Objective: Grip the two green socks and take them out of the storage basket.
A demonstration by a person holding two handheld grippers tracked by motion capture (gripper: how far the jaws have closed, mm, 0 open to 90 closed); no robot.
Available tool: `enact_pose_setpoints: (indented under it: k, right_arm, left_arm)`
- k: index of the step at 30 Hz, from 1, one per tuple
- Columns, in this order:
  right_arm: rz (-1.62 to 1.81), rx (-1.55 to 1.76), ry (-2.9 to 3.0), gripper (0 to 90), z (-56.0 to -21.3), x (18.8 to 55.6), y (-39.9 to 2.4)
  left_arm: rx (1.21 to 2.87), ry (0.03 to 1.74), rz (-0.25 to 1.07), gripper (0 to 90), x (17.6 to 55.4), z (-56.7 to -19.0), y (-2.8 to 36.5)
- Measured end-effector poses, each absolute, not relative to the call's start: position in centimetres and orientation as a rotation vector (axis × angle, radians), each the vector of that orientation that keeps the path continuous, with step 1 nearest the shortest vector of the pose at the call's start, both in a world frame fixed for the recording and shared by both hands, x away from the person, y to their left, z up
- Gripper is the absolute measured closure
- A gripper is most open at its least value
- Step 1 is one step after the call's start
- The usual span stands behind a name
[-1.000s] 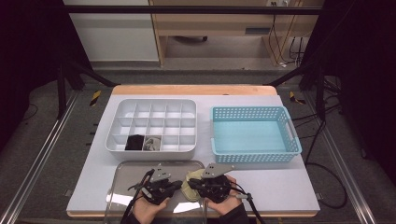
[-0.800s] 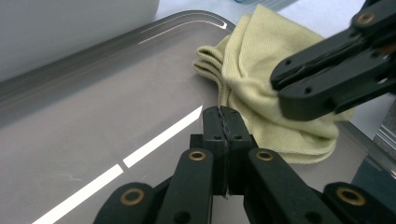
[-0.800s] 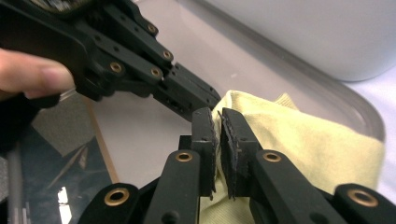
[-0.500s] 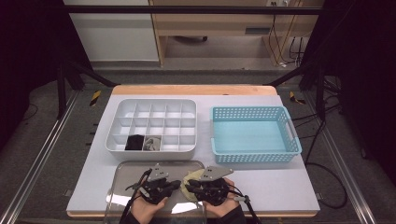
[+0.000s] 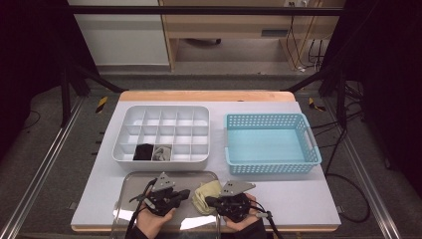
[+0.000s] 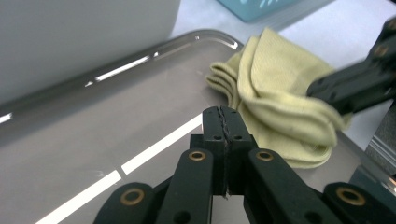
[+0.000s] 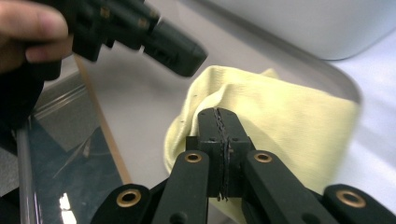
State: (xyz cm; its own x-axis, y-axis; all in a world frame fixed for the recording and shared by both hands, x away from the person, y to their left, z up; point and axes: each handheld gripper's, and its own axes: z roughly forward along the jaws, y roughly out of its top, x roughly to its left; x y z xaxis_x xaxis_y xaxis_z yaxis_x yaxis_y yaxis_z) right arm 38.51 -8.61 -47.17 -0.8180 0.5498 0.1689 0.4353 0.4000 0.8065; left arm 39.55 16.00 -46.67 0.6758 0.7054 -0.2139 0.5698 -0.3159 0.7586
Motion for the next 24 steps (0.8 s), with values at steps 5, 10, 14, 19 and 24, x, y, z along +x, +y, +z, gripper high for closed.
enact_pose_setpoints:
  k: [5, 10, 14, 19, 24]
  right_arm:
    - [1.351, 0.870, 2.549, 89.8, -48.0, 38.4, -7.5]
    - [1.373, 0.866, 2.539, 86.9, -47.7, 38.3, -7.8]
    - [1.409, 0.901, 2.460, 87.3, -46.5, 38.6, -9.4]
    - [1.415, 0.984, 2.372, 90.0, -46.1, 39.2, -11.7]
    - [1.375, 0.987, 2.401, 90.0, -47.1, 39.5, -11.5]
  left_arm:
    - [1.980, 0.975, 0.211, 89.3, 39.5, -45.7, 16.4]
    - [1.962, 0.948, 0.214, 89.3, 39.3, -44.6, 15.7]
    - [1.965, 0.903, 0.205, 89.3, 39.0, -43.8, 14.4]
    - [2.026, 0.852, 0.212, 89.3, 38.9, -43.4, 12.2]
    - [2.101, 0.855, 0.204, 89.3, 39.1, -45.0, 10.5]
